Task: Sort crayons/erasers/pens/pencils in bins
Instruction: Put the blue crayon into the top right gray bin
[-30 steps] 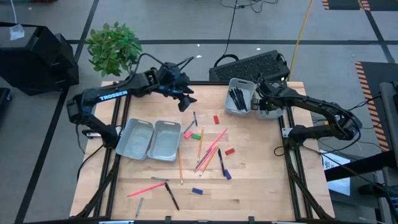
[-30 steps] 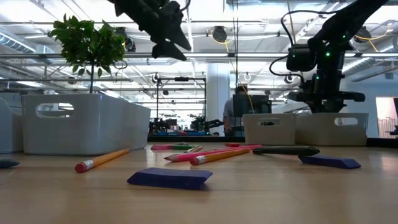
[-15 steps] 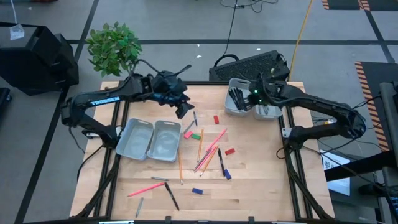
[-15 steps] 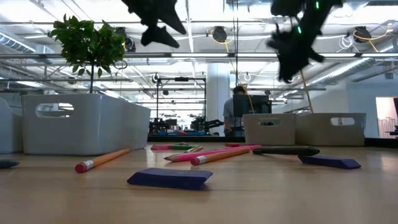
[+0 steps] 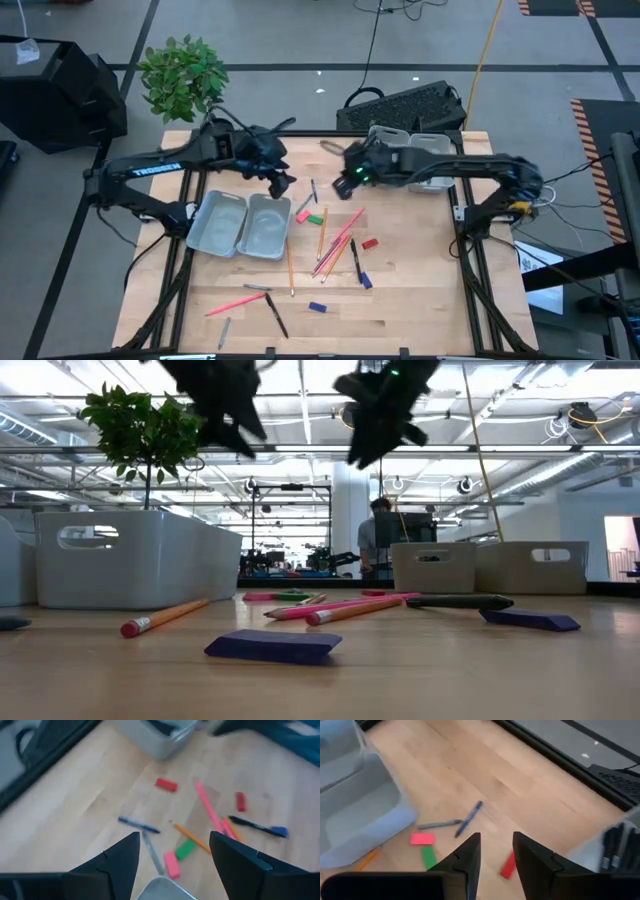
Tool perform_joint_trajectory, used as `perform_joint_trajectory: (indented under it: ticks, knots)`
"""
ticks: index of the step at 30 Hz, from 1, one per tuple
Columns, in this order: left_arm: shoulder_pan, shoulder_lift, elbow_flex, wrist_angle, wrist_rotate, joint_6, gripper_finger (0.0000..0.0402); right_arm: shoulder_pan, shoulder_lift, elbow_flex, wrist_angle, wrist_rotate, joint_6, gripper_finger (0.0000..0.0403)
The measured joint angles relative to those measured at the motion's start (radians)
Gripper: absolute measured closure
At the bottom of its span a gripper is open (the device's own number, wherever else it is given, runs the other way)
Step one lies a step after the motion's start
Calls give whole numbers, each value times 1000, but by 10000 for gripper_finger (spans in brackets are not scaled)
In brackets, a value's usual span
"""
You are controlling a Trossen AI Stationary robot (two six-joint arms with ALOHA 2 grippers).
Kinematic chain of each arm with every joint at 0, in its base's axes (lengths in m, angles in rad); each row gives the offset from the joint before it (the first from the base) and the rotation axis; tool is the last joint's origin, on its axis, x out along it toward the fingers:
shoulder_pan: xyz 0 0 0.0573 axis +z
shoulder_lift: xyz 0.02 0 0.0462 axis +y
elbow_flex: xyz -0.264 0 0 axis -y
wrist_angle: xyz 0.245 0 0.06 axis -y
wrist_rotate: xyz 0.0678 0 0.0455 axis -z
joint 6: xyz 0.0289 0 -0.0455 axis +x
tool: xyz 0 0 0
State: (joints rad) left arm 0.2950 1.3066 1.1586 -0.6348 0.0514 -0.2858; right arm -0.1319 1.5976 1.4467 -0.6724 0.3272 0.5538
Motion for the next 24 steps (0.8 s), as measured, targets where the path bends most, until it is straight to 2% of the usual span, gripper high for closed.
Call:
perform_joint_trajectory:
  ticks: [6,8,14,17,24]
  knots:
    - [-120,20,-134,166,-247,-211,158,71,20,60,21,61,71,297]
    - [-151,50,-127,229,-273,-260,158,79,-7,60,39,65,56,297]
    - [-192,242,42,39,-400,-412,158,66,-116,62,86,66,-105,297]
    - [-193,359,121,15,-443,-497,158,44,-181,62,96,66,-166,297]
    - [-137,625,259,-18,-391,-784,158,42,-319,62,86,32,-337,298]
